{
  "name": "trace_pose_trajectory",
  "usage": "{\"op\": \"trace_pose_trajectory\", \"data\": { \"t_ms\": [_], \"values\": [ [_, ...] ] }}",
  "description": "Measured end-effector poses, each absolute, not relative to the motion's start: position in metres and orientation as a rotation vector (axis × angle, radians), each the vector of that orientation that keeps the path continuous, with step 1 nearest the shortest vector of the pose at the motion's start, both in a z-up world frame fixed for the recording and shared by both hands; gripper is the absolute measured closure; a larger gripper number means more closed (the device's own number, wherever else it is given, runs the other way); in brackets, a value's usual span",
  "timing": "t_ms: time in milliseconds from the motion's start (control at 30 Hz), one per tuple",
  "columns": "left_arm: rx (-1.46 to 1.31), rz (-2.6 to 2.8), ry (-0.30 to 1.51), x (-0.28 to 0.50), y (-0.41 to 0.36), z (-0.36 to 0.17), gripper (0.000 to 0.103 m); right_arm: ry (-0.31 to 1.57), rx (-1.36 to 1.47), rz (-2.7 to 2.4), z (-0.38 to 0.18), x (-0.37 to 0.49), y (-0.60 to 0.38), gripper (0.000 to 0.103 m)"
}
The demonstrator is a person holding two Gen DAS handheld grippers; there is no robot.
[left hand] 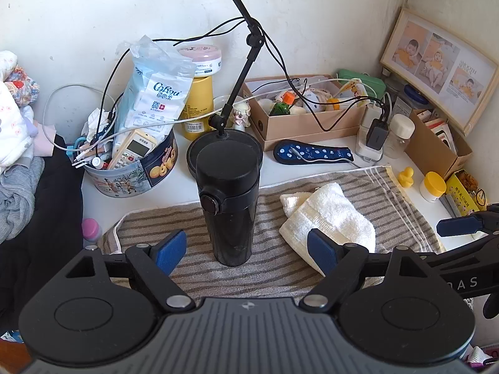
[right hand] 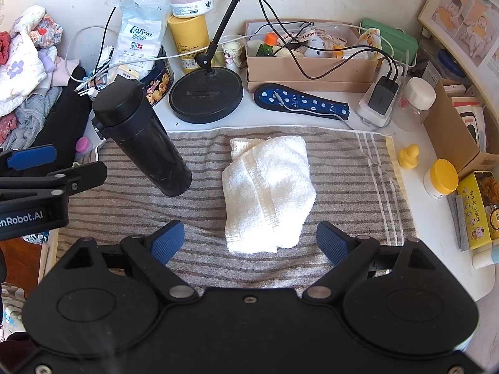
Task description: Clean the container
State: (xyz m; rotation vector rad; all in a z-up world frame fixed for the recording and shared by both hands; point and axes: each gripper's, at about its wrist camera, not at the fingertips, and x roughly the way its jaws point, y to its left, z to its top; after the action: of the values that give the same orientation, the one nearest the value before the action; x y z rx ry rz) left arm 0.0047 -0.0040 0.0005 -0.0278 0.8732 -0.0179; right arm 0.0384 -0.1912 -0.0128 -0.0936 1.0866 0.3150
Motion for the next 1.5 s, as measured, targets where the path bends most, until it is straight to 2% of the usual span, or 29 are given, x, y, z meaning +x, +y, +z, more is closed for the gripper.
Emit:
{"op": "trace_pose_trajectory", "data": {
  "t_ms": [733,867,1033,1100,1500],
  "values": [
    [-0.092,-0.047,0.847,0.014,0.012,-0.008,0.019,1.099,-0.014,0.399,-0.019,0.050,-0.197,0.011],
    [-0.184,-0.063,0.820,0.019,0.027,-0.015,0.019,1.080,-0.014,0.402,-0.025,0.057,-0.201,0.011],
    [-0.143,-0.086,0.803,0.027,0.031,-0.028,0.019,1.060,0.024,0.399,-0.038,0.071,-0.213,0.011],
    [-0.138,-0.101,0.802,0.030,0.032,-0.036,0.019,1.044,0.014,0.403,-0.044,0.075,-0.215,0.004],
    [-0.068,-0.086,0.794,0.043,0.037,-0.063,0.019,1.009,0.102,0.468,-0.089,0.096,-0.230,0.001]
  ]
}}
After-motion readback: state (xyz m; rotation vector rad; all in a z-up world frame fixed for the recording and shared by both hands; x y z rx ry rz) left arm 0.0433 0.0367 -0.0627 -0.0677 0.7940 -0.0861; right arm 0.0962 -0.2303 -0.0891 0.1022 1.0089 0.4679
